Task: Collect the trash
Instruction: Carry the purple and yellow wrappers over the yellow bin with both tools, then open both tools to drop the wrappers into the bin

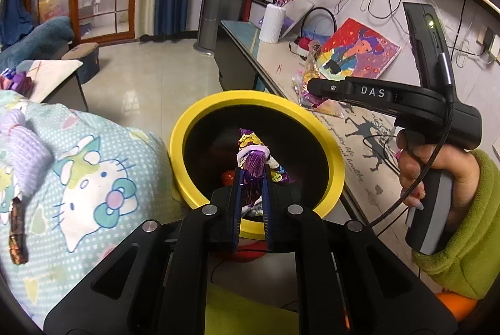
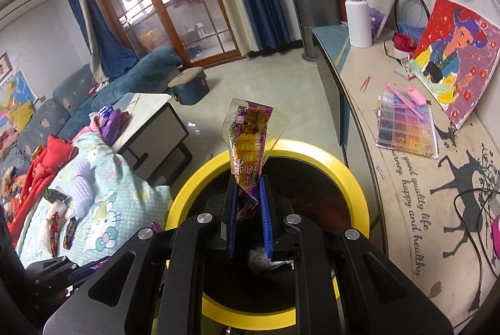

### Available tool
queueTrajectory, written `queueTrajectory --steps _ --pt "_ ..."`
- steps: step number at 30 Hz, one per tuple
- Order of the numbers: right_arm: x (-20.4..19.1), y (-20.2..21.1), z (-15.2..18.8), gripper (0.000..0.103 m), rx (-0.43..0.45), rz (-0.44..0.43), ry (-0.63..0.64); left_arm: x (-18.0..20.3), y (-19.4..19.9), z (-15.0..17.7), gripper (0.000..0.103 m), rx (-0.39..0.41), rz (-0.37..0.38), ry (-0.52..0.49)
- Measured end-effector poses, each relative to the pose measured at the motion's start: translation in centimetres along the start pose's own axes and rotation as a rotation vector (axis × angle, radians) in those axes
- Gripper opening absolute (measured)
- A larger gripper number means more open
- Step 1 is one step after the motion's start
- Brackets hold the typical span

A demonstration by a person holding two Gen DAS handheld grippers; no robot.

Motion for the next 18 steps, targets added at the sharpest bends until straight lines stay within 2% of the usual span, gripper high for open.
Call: queueTrajectory --steps 14,18 --pt "2.2 -1.9 0.3 0.016 -0.086 -0.011 -0.072 -0.1 -3.9 0.6 0.007 -0.074 0.009 -0.003" --pt "2.8 -2.1 0.3 0.02 -0.102 -0.02 -0.1 -0.4 -4.4 0.5 0.007 -0.079 -0.002 0.007"
Point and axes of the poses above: each gripper's, at about its wrist camera, not at the fingertips, and y roughly against the way its jaws point, x to its right, z to its underside, the point moved 1 cm from there along -y, roughly the way its jaws point, and after that the axes turned 9 degrees about -y, right-handed, at the moved point
